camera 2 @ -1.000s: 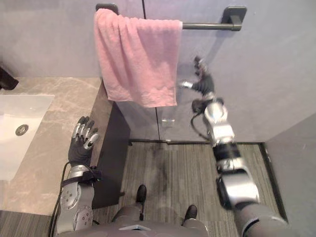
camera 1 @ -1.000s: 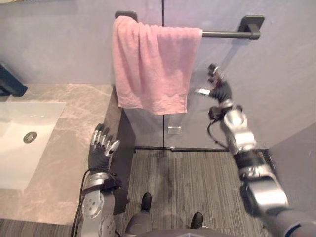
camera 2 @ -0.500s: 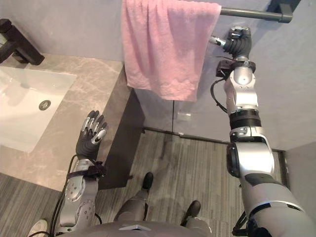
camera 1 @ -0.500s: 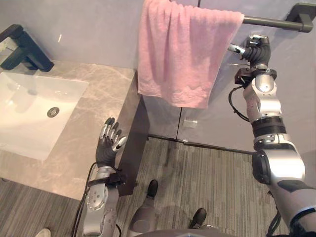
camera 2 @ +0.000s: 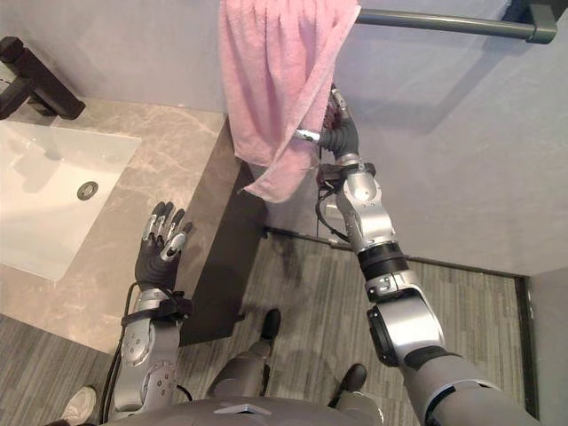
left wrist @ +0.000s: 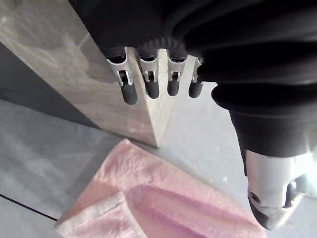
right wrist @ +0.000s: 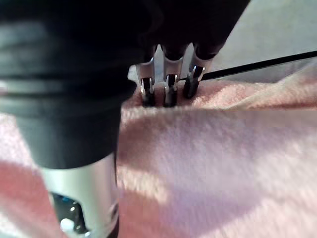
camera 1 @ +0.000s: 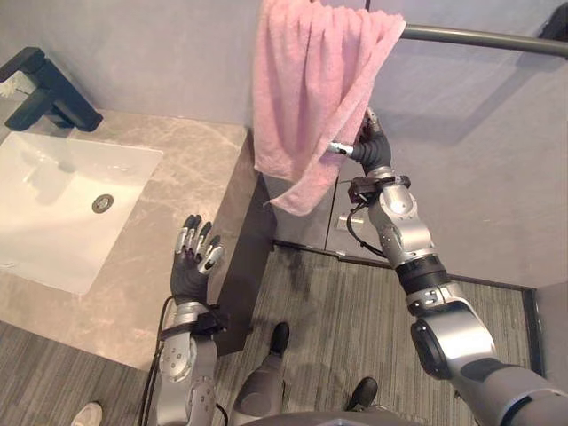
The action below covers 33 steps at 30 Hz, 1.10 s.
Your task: Organize washtable
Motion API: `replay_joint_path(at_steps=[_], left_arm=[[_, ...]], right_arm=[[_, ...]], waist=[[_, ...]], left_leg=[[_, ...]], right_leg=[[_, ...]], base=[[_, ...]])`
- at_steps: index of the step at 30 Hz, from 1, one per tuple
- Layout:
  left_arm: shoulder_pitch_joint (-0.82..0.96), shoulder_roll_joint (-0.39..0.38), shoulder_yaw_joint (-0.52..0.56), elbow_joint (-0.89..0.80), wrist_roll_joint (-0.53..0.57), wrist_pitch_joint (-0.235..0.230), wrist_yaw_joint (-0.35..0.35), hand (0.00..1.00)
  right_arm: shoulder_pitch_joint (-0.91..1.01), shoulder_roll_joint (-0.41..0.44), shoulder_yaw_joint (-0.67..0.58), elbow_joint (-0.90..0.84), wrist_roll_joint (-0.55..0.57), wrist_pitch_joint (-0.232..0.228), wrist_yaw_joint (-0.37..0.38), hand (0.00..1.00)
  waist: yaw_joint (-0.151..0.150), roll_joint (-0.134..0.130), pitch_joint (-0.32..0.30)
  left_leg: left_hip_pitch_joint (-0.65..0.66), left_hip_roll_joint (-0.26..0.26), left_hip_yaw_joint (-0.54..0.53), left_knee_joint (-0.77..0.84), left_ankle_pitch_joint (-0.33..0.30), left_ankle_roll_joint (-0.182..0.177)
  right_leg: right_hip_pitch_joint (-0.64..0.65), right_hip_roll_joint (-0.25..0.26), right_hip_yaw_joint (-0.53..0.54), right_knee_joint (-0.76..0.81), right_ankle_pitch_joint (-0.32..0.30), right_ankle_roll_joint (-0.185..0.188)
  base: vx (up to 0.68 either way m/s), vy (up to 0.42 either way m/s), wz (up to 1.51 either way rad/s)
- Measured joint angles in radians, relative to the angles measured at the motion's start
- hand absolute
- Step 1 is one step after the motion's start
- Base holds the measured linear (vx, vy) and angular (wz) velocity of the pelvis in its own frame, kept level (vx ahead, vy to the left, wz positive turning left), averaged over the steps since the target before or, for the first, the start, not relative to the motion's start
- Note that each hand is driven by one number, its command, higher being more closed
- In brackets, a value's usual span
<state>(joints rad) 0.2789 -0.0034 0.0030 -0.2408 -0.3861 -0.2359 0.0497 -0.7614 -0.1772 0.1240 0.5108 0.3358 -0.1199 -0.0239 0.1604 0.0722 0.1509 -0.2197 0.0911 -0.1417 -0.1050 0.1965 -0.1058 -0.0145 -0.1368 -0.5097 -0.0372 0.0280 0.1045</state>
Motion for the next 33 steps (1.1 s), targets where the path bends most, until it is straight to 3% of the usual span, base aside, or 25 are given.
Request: replay_joint_path(at_steps=[10, 20, 21, 33], left_arm=[[-0.007, 0.022, -0.015, -0.006, 0.000, -0.004, -0.019, 0.00], [-0.009, 0.064, -0.028, -0.006, 0.000, -0.010, -0.015, 0.00], [-0.009, 0.064, -0.027, -0.006, 0.000, -0.010, -0.014, 0.00], [-0.040, 0.096, -0.034, 0.003, 0.000, -0.010, 0.000, 0.00]], right_arm=[[0.022, -0.004, 0.023, 0.087, -0.002, 0.021, 0.002, 0.00], [-0.055, -0.043, -0.018, 0.171, -0.002, 0.046, -0.002, 0.00], [-0.065, -0.043, -0.020, 0.175, -0.002, 0.047, -0.005, 1.00], [-0.203, -0.044, -0.087, 0.207, -0.001, 0.045, -0.058, 1.00]], waist=[[0.004, -0.033, 0.020], [0.016, -0.047, 0.015], [0.016, -0.047, 0.015], [0.036, -0.049, 0.014]], left_leg=[[0.001, 0.001, 0.001, 0.000, -0.008, 0.003], [-0.001, 0.006, 0.024, 0.010, -0.007, 0.003], [-0.001, 0.007, 0.024, 0.010, -0.007, 0.003], [-0.012, 0.030, 0.012, 0.001, -0.006, 0.000]], right_leg=[[-0.004, -0.006, 0.002, 0.019, -0.010, 0.008], [-0.016, -0.005, 0.021, 0.017, -0.003, 0.007], [-0.016, -0.004, 0.022, 0.017, -0.003, 0.006], [-0.017, 0.025, 0.014, 0.008, -0.001, -0.003]], base=[[0.00, 0.000, 0.00], [0.01, -0.011, -0.05], [0.00, -0.003, -0.05], [-0.01, -0.007, 0.01]])
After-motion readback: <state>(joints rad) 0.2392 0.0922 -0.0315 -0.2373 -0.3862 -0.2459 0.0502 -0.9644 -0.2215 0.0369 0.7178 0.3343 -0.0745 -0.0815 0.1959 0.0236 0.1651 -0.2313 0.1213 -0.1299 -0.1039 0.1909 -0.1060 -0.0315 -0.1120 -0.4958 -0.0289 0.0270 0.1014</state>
